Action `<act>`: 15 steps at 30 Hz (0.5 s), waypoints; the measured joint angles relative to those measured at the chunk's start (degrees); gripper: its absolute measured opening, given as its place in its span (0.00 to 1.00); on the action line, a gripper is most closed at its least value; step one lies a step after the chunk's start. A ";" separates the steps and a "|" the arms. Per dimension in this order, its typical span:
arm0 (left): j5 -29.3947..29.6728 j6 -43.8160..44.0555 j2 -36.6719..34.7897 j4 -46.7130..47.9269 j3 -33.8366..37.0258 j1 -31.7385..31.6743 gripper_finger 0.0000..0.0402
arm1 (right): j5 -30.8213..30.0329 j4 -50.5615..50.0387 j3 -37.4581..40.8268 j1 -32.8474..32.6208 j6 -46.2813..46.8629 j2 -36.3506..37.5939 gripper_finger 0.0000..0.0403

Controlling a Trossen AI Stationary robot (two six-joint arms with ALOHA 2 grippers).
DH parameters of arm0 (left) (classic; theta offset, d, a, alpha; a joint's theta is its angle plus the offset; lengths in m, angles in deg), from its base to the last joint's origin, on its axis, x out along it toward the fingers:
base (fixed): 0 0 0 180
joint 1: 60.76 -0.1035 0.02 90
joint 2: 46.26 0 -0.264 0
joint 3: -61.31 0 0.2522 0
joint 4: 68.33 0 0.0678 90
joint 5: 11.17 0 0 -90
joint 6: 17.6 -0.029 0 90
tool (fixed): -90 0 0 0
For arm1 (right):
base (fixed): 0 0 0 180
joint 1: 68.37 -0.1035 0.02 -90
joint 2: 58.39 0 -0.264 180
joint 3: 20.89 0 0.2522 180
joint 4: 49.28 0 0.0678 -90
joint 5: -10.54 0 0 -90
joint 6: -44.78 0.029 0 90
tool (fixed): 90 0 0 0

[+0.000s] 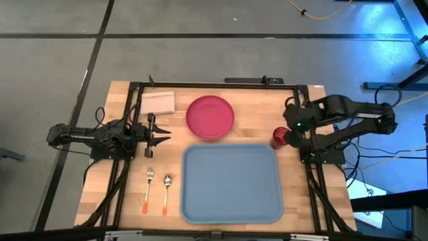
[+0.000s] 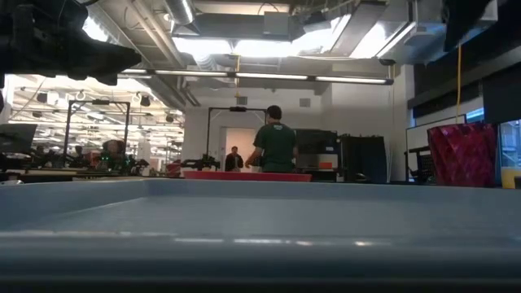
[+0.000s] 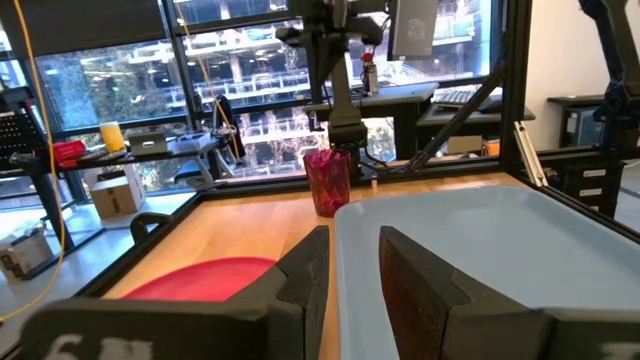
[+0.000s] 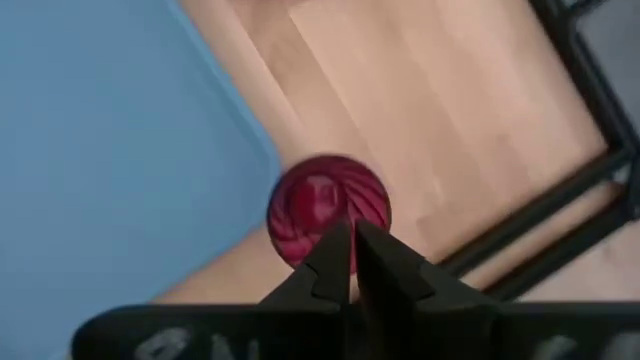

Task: Pick and place plate/cup/fork/spoon on tray
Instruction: Put the red cup on the top right of the blue tray

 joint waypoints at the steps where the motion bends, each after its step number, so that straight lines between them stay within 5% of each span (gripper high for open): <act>1: 0.00 0.01 0.00 0.00 0.01 -0.01 0.21 | 0.55 0.04 1.50 0.00 1.19 0.11 0.06; 8: 0.00 0.01 0.00 0.01 0.01 0.01 0.21 | 4.35 3.40 10.98 0.00 2.13 1.00 0.11; 15: 0.00 0.02 0.00 0.00 0.01 -0.01 0.21 | 4.38 10.43 16.95 0.00 0.75 1.03 0.26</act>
